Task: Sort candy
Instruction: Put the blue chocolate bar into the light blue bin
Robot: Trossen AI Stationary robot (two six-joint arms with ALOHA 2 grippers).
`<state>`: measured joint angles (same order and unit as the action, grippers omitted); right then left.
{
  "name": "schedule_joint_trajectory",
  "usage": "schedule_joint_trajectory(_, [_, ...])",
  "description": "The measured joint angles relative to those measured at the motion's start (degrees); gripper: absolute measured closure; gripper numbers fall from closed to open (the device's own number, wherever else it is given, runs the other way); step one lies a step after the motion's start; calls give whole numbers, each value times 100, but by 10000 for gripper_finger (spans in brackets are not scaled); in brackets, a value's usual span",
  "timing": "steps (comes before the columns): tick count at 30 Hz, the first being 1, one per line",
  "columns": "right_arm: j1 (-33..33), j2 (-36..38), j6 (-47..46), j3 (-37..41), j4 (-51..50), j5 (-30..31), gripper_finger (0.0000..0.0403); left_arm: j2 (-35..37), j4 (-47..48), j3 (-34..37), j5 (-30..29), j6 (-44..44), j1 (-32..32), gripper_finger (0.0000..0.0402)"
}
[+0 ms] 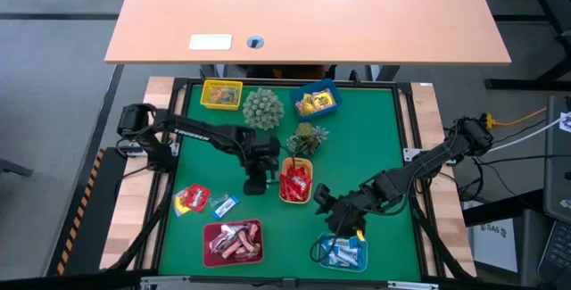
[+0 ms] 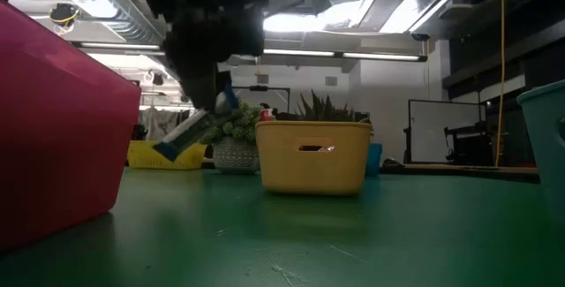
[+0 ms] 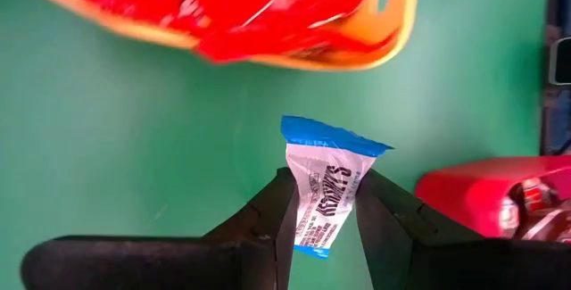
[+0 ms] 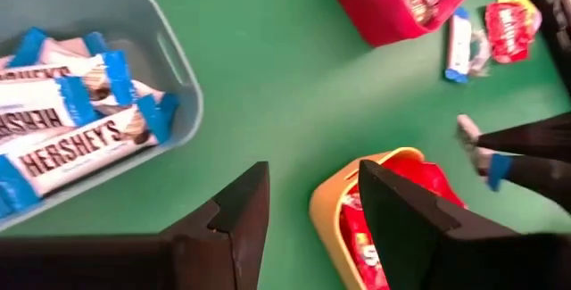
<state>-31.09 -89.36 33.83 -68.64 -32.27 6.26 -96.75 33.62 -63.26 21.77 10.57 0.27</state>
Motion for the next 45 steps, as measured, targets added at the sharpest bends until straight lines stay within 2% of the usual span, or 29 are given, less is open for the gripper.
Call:
schedule_joint_trajectory(10, [6,0,456,0,437,232,229,4,-1019,-2,-16,250,-379,311])
schedule_joint_trajectory(14, [165,0,547,0,560,247,229,4,-1338,-2,-19,260,-468,311])
schedule_joint_trajectory(20, [551,0,548,0,760,664,229,4,-1728,-2,-23,259,-572,311])
schedule_joint_trajectory(22, [692,0,539,0,879,548,229,4,-1863,-2,-28,255,-605,311])
schedule_joint_trajectory(27, [927,-31,531,0,1184,-175,229,4,-2277,-2,-128,242,-719,311])
schedule_joint_trajectory(37, [940,-192,546,-2,1620,-170,229,7,-3287,-4,-154,241,-863,311])
schedule_joint_trajectory(45, [938,-199,561,-1,1633,54,229,7,-3484,-4,-154,238,-863,311])
